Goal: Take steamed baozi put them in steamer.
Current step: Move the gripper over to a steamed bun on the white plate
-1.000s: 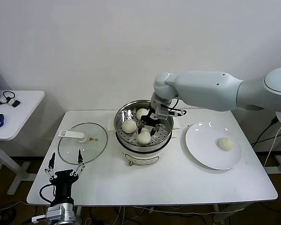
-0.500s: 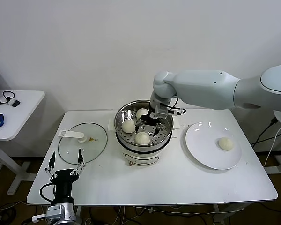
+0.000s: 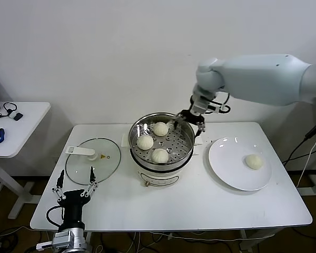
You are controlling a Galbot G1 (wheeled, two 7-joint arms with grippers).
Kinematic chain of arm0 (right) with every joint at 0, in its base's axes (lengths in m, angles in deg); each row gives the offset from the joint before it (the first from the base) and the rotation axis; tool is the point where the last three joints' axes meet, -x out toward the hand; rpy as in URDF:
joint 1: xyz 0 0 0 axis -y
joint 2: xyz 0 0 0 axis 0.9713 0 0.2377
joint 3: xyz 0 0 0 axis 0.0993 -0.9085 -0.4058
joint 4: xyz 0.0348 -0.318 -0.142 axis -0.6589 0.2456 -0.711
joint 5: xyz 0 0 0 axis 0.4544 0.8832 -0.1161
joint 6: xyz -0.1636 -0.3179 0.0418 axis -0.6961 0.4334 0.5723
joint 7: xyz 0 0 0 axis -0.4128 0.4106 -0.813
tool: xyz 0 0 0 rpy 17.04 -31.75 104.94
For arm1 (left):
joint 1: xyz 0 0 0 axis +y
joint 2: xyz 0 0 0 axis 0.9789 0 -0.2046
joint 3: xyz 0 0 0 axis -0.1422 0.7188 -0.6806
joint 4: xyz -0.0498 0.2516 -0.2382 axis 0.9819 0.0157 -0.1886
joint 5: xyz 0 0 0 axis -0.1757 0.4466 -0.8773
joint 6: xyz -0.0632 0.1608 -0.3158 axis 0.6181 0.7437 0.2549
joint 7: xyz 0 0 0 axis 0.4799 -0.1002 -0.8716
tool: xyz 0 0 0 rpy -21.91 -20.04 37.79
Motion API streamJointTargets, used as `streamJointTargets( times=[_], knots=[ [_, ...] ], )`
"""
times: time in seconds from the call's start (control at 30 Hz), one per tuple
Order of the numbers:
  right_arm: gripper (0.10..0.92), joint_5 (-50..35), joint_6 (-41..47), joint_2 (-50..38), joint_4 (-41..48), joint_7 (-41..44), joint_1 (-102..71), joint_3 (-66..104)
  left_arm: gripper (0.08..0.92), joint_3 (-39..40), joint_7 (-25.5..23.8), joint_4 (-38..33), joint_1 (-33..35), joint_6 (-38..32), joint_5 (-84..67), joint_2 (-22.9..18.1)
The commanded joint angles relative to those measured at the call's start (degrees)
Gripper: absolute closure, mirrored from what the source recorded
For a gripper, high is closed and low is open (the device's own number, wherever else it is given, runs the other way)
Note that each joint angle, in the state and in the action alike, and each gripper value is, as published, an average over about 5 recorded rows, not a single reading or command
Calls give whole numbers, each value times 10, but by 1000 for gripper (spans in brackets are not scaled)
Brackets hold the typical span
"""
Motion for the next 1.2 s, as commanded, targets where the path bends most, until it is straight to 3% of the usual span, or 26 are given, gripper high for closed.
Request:
streamJointTargets(
  times=[0.03,0.5,0.93,1.2],
  knots=[
    [203,-144,222,-108,-9,64,53,-102,177,1,0,0,1,-2,1,-28],
    [203,4,178,-203,167,114,-154,68,177,-3,2,9,9,-6,7,-28],
    [203,127,110,-184,337,131,-333,267,177,-8,6,19,16,-12,20,-28],
    [203,181,86,-174,399,136,-397,361,177,-6,7,23,20,-16,27,-28]
  ],
)
